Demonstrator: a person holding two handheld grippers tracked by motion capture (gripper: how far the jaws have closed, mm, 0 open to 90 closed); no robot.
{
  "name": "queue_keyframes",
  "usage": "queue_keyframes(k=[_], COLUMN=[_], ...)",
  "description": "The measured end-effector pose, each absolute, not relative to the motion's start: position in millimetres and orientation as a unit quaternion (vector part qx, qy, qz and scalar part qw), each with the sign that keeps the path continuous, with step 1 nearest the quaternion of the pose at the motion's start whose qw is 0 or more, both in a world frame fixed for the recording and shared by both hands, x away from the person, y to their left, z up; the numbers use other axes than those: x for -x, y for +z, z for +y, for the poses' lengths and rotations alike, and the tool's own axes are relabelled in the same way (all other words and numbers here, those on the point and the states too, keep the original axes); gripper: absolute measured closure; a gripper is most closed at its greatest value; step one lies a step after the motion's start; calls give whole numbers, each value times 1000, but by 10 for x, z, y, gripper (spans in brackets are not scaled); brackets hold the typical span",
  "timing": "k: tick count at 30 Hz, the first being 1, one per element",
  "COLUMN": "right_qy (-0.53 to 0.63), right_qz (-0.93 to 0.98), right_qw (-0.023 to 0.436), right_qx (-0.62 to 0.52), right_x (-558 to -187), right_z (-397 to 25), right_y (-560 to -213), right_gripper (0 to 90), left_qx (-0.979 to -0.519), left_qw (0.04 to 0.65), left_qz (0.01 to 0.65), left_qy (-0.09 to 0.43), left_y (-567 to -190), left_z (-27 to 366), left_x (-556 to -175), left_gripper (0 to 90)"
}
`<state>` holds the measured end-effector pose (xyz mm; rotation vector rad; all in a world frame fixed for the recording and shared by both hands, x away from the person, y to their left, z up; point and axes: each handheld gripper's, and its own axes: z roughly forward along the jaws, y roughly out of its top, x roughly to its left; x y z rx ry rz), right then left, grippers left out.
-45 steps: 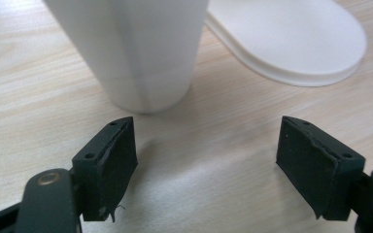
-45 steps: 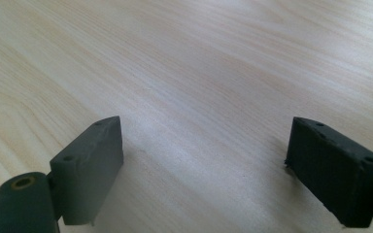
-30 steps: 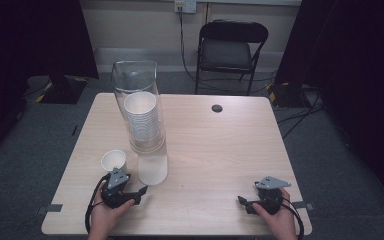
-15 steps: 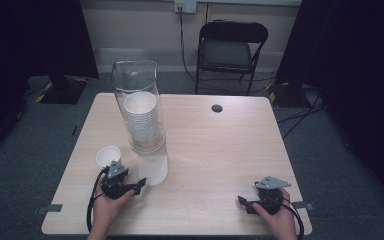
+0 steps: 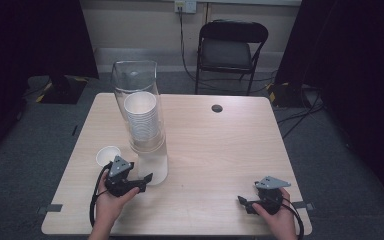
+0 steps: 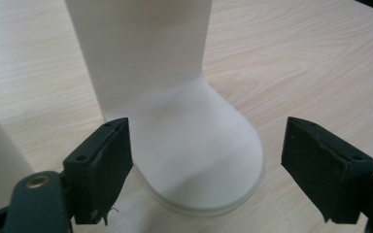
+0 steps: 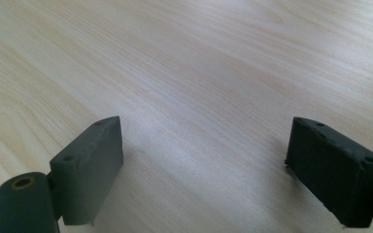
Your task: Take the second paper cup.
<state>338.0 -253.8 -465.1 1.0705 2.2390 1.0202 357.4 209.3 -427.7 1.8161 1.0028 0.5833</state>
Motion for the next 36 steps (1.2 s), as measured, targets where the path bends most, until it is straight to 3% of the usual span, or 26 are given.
queue_keyframes(k=[17, 33, 36], right_qy=[370, 370, 370], right_qz=[812, 813, 813], right_qw=[227, 228, 227], right_qx=[-389, -389, -389], right_x=[-3381, -3382, -3382], right_z=[-2536, -2536, -2536], right_y=[-4651, -4651, -4651], right_gripper=[127, 127, 127], left_qx=[-688, -685, -678], left_qw=[523, 539, 542], left_qz=[425, 373, 379], left_qy=[270, 317, 320], left_y=[-4029, -3958, -3955], left_z=[2099, 1873, 1866], left_x=[-3657, -3747, -3767], left_gripper=[178, 192, 242])
